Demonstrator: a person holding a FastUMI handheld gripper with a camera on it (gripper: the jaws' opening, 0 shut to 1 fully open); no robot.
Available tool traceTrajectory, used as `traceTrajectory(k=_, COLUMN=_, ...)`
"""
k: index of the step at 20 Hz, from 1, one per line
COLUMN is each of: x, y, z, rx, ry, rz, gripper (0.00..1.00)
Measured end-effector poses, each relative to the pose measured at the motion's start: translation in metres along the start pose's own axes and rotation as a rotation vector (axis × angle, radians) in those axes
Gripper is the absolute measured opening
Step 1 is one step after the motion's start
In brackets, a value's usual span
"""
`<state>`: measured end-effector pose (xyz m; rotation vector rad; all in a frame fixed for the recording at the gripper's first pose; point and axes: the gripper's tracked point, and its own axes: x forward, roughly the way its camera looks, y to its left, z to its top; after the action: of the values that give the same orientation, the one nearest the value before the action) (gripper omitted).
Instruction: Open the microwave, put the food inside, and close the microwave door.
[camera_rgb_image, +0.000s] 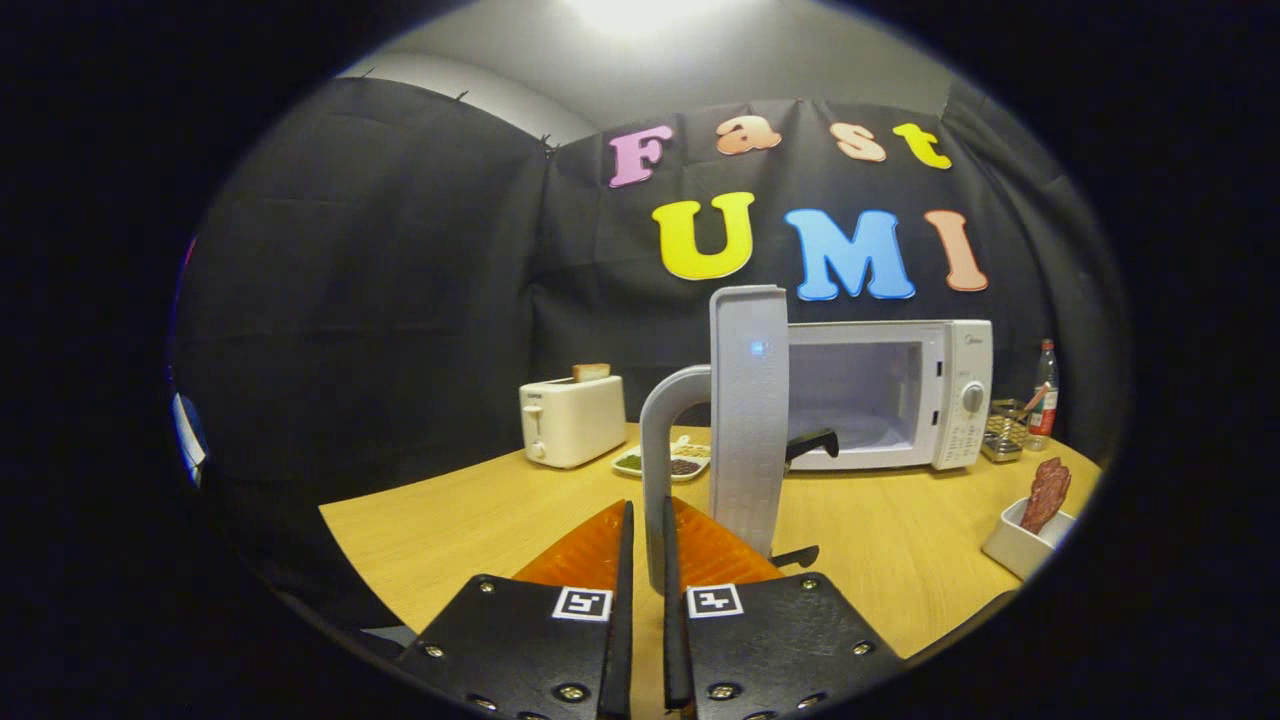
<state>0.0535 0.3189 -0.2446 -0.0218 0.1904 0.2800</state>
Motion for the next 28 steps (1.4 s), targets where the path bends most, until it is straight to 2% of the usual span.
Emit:
traceTrajectory(k=6, x=-0.013, y=0.005, z=0.015, rx=-0.008, ry=-0.031, rz=0.119, gripper=0.13)
traceTrajectory(k=10, x=-0.027, y=-0.017, z=0.024, rx=0.009, ry=-0.017, rz=0.193, gripper=0.13)
traceTrajectory(k=15, x=-0.042, y=-0.100, z=0.044, rx=0.006, ry=-0.037, rz=0.109, gripper=0.14)
traceTrajectory(k=17, x=-0.049, y=-0.125, z=0.049, rx=0.006, ry=-0.053, rz=0.087, gripper=0.30)
traceTrajectory(k=18, x=-0.051, y=-0.137, z=0.051, rx=0.002, ry=-0.062, rz=0.075, gripper=0.55)
traceTrajectory(k=20, x=-0.058, y=-0.168, z=0.055, rx=-0.021, ry=-0.076, rz=0.016, gripper=0.77)
traceTrajectory(k=24, x=-0.070, y=-0.228, z=0.050, rx=-0.042, ry=-0.045, rz=-0.072, gripper=0.96)
traceTrajectory(k=28, x=-0.083, y=-0.295, z=0.041, rx=-0.009, ry=0.006, rz=-0.138, gripper=0.96)
